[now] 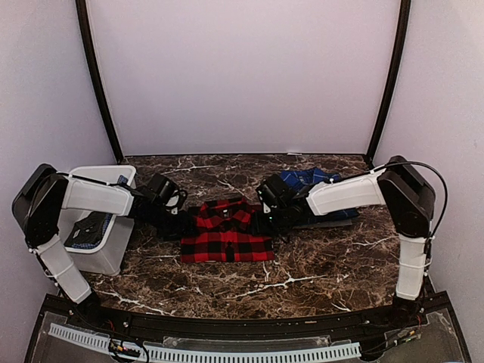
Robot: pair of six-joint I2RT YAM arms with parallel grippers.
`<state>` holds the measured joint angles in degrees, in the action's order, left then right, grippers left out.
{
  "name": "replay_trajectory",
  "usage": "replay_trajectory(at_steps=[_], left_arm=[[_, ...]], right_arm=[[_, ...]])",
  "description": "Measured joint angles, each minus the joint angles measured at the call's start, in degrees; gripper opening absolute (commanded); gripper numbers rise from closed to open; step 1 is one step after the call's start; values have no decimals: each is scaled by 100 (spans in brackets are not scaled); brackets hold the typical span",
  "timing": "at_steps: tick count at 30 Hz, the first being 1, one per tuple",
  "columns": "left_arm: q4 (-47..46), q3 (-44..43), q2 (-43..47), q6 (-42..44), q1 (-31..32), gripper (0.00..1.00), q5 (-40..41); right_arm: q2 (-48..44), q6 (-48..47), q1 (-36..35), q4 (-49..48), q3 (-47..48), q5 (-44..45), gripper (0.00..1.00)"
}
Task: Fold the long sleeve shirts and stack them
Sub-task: Pick up the square-folded shirt from the center of the board.
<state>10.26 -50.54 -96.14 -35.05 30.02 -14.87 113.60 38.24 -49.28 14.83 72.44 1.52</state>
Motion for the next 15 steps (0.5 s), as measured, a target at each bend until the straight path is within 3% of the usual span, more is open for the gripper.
replay_trajectory(at_steps=[5,9,13,15], left_arm=[[-127,2,-87,-160,28,26,35],[-162,4,-155,-291,66,6,59],[-127,7,-155,-369,114,0,103],[-98,4,-127,-387,116,0,127]], right_arm=[[111,15,-68,-83,105,4,49],[216,9,-72,20,262,0,20],[348,-105,-72,284,522,17,0],[391,-136,-74,426,704,28,0]])
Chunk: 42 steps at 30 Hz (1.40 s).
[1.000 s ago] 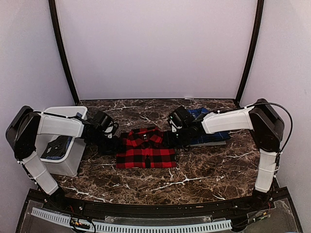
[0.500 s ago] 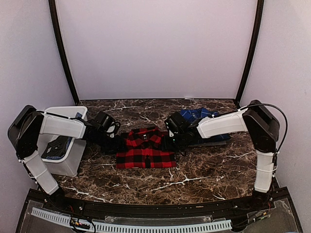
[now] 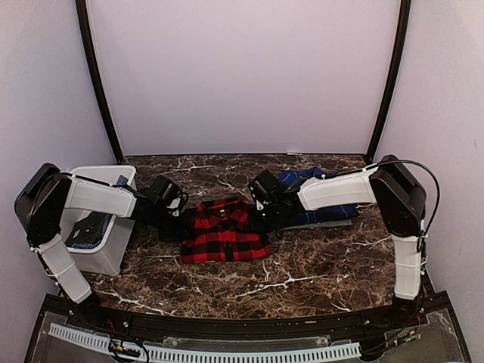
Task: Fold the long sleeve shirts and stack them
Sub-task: Pick up the square-folded shirt from the center of the board, then place the square-folded shirt on the square-folded shirt.
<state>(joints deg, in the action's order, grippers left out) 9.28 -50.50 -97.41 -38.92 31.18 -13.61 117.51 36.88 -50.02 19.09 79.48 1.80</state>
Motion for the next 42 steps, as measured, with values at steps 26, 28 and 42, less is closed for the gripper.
replay_trajectory(at_steps=[26,28,42], left_arm=[[385,-2765,-225,-155,826,0,577],[175,-3073,-577,-197,929,0,581],[-885,-5248,-3051,-361,1377,0,258]], right_arm=[[-1064,-1394,1056,1064,1088,765,0],[-1274,-1521,1351,1069,929,793,0],[-1545,-1934,2603,1071,271,859,0]])
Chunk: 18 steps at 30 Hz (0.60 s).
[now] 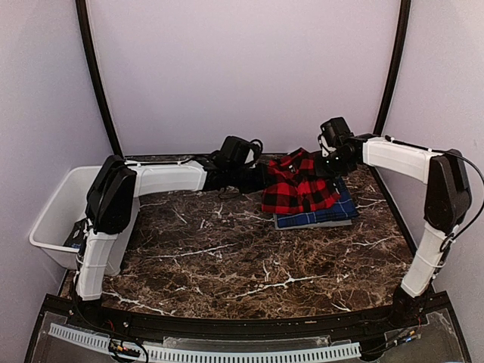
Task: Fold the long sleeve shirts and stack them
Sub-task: Place the square-folded shirt on the square-folded shirt.
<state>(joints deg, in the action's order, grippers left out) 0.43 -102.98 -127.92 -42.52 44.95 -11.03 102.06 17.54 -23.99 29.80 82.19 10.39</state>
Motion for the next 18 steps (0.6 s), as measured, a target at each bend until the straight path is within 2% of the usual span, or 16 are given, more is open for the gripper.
replay_trajectory(at_steps=[8,18], left_arm=[[-260,-723,-522,-186,181,0,-229],[-348,-927,-605,-372,317,0,-352]], right_arm=[[-367,-105,400,-26,-492,-7,0],[-415,-225,730,-7,-575,-214,0]])
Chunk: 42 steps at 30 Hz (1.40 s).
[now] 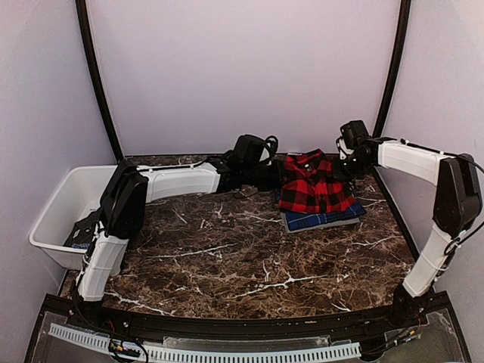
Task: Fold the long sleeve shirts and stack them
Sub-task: Place the square-folded shirt on the square-folded shirt.
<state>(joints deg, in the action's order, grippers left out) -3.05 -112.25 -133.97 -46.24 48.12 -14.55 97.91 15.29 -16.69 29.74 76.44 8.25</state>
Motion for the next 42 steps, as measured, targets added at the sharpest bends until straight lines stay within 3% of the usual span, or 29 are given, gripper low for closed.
replay_trajectory(at_steps=[23,27,30,32,35,42], left_arm=[[-37,-197,-79,-205,199,0,-103],[-28,-197,-232,-227,199,1,-39],[7,-197,-413,-223,199,16,52],[52,-219,-575,-227,192,27,107],[330,-459,-940,-269,127,38,151],[769,-702,-1182,-212,31,45,205]], right_arm=[[-219,-221,387,310,275,-262,0],[-17,-273,544,240,216,-413,22],[260,-332,691,149,186,-501,45],[417,-334,791,98,184,-505,55],[562,-363,955,79,184,-448,57],[525,-297,1139,48,140,-356,53]])
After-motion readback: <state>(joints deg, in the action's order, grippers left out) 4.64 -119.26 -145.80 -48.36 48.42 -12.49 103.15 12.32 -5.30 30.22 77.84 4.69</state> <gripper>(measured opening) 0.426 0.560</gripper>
